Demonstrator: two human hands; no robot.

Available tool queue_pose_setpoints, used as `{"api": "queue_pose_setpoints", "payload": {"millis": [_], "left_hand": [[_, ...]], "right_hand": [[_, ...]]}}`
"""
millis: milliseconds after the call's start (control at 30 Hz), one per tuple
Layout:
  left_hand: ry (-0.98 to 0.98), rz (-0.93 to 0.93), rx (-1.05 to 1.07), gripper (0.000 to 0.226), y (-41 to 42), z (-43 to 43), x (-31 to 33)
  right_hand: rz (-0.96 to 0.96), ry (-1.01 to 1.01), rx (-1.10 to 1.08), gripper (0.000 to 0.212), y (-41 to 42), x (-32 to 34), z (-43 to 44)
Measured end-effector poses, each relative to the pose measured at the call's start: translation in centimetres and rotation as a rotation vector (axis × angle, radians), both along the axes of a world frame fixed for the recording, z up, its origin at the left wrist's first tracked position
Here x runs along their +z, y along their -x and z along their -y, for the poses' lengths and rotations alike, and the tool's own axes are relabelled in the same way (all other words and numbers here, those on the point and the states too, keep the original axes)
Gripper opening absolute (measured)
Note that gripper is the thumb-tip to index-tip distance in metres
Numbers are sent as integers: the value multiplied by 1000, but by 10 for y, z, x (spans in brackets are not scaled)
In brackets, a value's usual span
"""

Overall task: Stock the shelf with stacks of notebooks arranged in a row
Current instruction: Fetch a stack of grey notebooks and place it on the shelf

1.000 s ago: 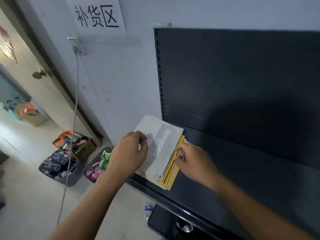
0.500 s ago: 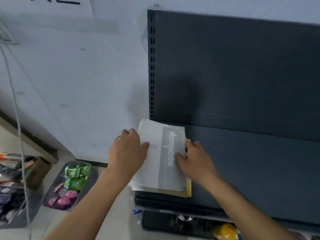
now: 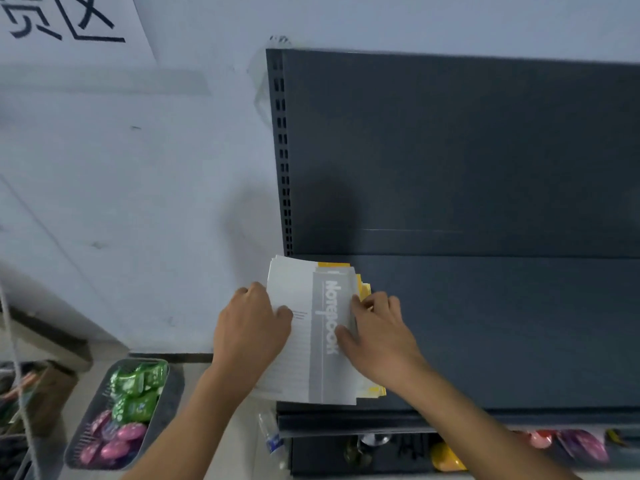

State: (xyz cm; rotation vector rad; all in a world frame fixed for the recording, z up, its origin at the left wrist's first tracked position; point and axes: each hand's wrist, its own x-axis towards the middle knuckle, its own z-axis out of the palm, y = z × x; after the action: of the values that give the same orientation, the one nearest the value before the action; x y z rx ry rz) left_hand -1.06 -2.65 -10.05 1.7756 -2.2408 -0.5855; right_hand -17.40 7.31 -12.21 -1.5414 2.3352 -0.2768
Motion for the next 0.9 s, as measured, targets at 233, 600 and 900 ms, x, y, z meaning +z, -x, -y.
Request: {"api": "queue_pose_setpoints", "payload": {"millis": [233, 600, 900], "left_hand": [[41, -38, 40, 18, -6, -5, 1], [55, -2, 15, 14, -11, -15, 0], [88, 12, 16, 17, -14, -24, 3]], "right_hand": [[63, 48, -9, 45, -4, -1, -3], [136, 141, -26, 42, -19, -6, -15], [140, 247, 8, 50, -25, -11, -22]]}}
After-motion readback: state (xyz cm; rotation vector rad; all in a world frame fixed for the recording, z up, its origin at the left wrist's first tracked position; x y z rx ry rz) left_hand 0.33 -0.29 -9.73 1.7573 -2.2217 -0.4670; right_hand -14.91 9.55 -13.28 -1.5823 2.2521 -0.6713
